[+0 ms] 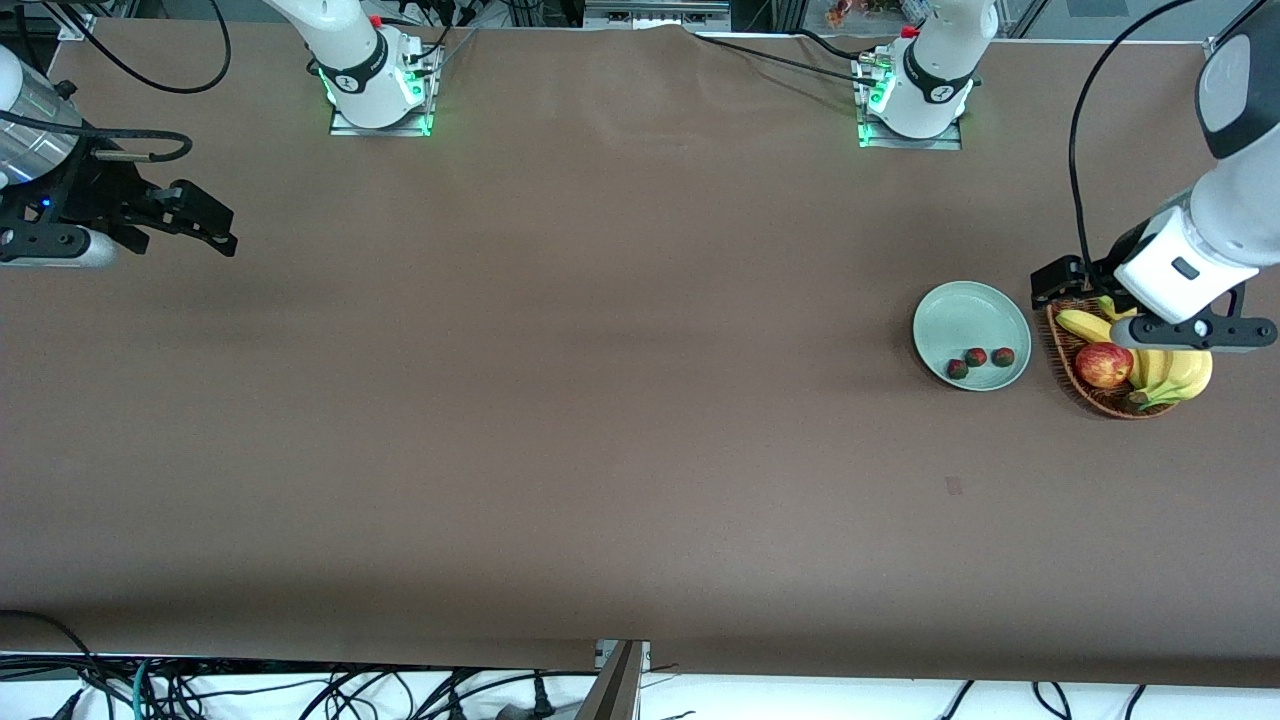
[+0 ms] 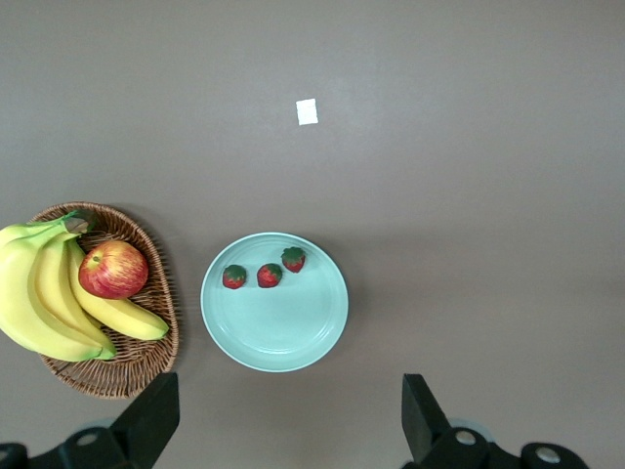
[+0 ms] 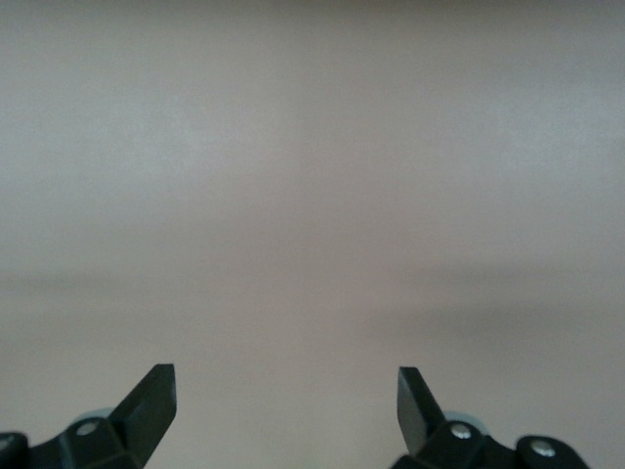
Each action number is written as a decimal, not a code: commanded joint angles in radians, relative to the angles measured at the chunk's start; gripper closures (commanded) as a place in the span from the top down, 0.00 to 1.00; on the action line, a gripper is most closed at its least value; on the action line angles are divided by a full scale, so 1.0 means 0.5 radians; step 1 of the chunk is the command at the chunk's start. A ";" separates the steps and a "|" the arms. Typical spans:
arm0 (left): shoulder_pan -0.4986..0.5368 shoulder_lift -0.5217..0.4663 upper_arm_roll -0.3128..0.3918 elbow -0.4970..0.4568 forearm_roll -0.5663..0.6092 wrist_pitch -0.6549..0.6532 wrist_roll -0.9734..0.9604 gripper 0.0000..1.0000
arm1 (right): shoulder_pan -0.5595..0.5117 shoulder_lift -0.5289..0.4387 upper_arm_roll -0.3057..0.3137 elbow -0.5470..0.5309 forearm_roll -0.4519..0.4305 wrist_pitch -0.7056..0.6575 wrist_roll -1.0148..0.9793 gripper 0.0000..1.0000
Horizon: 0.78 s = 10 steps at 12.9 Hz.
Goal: Collect all strawberries into plate
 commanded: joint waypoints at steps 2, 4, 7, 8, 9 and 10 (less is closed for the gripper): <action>-0.502 -0.103 0.505 -0.028 -0.090 -0.040 0.035 1.00 | -0.011 0.014 0.009 0.041 -0.020 -0.022 -0.021 1.00; -0.635 -0.127 0.660 -0.016 -0.121 -0.040 0.035 1.00 | -0.011 0.011 0.009 0.041 -0.020 -0.022 -0.021 1.00; -0.626 -0.149 0.660 0.042 -0.127 -0.177 0.029 1.00 | -0.011 0.011 0.009 0.041 -0.020 -0.025 -0.021 1.00; -0.623 -0.137 0.660 0.064 -0.133 -0.236 0.029 1.00 | -0.011 0.011 0.009 0.041 -0.020 -0.025 -0.021 1.00; -0.607 -0.137 0.666 0.067 -0.200 -0.246 0.026 1.00 | -0.011 0.011 0.009 0.041 -0.020 -0.025 -0.021 1.00; -0.580 -0.137 0.663 0.067 -0.231 -0.261 0.026 1.00 | -0.011 0.011 0.009 0.041 -0.020 -0.025 -0.021 1.00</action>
